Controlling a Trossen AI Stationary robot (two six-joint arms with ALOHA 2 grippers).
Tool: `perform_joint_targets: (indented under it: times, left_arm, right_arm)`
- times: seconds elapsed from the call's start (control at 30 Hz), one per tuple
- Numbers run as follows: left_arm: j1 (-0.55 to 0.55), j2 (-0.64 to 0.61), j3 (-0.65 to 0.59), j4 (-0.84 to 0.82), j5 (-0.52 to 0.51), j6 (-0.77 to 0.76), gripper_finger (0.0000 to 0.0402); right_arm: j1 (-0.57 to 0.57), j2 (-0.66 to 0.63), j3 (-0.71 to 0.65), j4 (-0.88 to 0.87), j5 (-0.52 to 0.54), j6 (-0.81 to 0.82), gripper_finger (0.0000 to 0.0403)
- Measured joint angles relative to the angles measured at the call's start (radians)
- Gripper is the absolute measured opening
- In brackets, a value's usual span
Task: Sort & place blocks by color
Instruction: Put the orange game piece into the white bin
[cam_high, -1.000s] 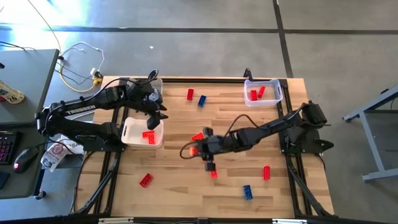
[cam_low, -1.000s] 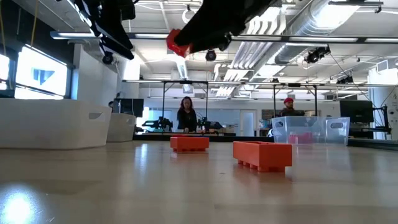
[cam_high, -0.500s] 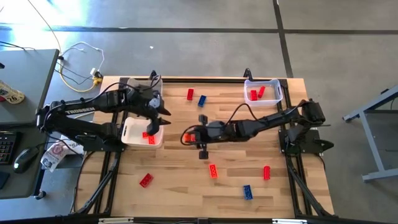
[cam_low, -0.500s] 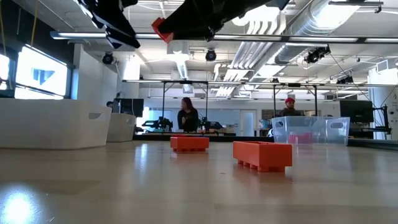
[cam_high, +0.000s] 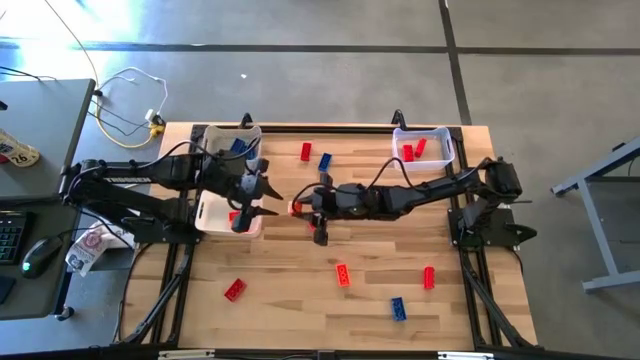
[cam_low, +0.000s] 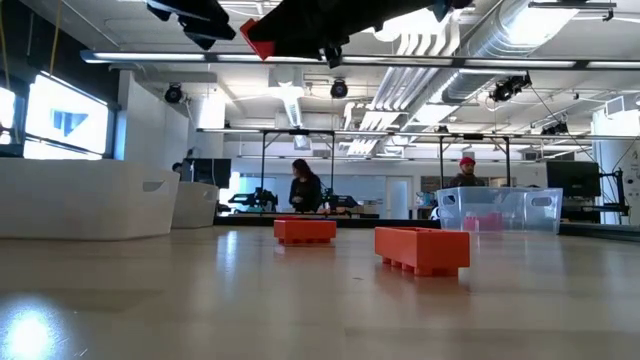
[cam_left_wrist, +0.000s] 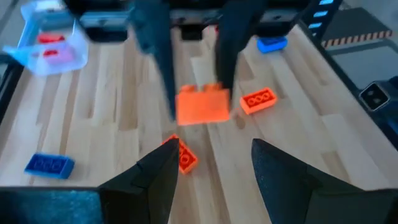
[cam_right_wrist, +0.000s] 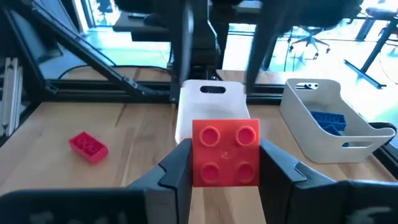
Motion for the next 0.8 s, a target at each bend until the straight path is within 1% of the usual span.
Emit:
perform_joint_targets:
  times: [0.07, 0.2, 0.3, 0.6, 0.8]
  left_arm:
    - [-0.015, 0.0, 0.0, 0.02, -0.025, -0.007, 0.0186]
    - [-0.04, 0.0, 0.0, 0.037, -0.139, -0.027, 0.0186]
    - [-0.054, 0.0, 0.0, 0.043, -0.18, -0.026, 0.0186]
    - [-0.09, 0.0, 0.0, 0.093, -0.181, -0.026, 0.0186]
    - [-0.092, 0.0, 0.0, 0.127, -0.181, -0.048, 0.0186]
  right_arm:
    - [-0.004, 0.0, 0.0, 0.003, -0.004, 0.015, 0.0111]
    - [-0.005, 0.0, 0.0, 0.022, -0.012, 0.048, 0.0111]
    - [-0.005, 0.0, 0.0, 0.044, -0.015, 0.048, 0.0111]
    - [-0.005, 0.0, 0.0, 0.104, -0.011, 0.043, 0.0111]
    - [-0.005, 0.0, 0.0, 0.151, -0.011, 0.041, 0.0111]
